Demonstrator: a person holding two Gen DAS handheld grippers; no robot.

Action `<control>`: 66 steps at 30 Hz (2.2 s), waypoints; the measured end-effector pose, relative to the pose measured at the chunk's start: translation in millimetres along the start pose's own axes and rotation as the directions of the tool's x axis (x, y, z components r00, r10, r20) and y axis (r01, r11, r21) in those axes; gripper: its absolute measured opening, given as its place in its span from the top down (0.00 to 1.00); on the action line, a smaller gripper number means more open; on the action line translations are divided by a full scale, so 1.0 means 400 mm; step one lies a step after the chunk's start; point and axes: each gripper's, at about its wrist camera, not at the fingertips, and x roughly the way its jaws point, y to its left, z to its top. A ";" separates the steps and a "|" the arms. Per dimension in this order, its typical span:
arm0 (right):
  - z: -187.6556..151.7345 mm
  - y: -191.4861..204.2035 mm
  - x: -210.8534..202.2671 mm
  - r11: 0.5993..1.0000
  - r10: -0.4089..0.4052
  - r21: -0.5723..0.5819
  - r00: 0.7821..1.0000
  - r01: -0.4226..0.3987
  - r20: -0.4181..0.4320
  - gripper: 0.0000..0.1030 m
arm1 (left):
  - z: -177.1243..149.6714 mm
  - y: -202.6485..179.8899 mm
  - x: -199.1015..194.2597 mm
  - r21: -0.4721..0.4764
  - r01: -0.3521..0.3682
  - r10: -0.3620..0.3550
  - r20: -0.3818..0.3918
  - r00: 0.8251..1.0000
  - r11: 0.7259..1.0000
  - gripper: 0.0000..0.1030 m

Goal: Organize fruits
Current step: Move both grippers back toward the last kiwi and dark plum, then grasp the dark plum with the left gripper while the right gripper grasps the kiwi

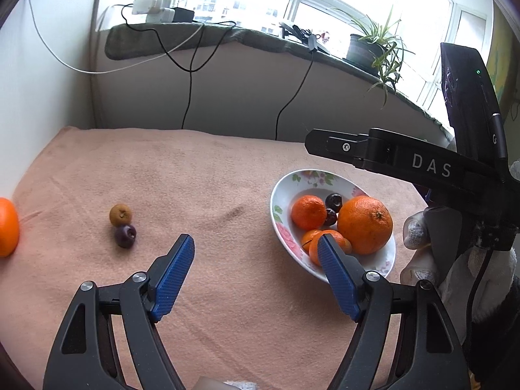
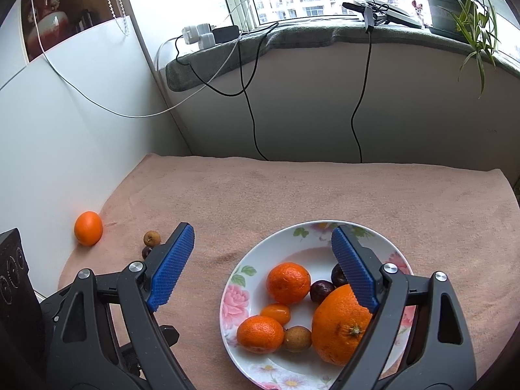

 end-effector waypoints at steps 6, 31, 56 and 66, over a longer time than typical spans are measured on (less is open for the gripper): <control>0.002 0.045 0.006 0.999 0.034 -0.020 0.999 -0.034 0.001 0.14 | -0.007 0.069 -0.018 -0.039 -0.013 0.013 0.002 1.000 0.999 0.24; 0.002 0.243 0.195 0.967 0.239 -0.042 0.949 -0.252 -0.208 0.39 | -0.030 0.295 0.003 -0.186 -0.053 0.048 -0.027 0.998 0.981 0.58; -0.022 0.322 0.438 0.944 0.321 0.059 0.856 -0.325 -0.406 0.60 | -0.016 0.313 0.101 -0.221 -0.054 0.034 -0.091 0.995 0.974 0.64; -0.040 0.325 0.480 0.940 0.332 0.076 0.839 -0.333 -0.431 0.67 | 0.001 0.311 0.135 -0.207 -0.066 0.045 -0.109 0.993 0.976 0.67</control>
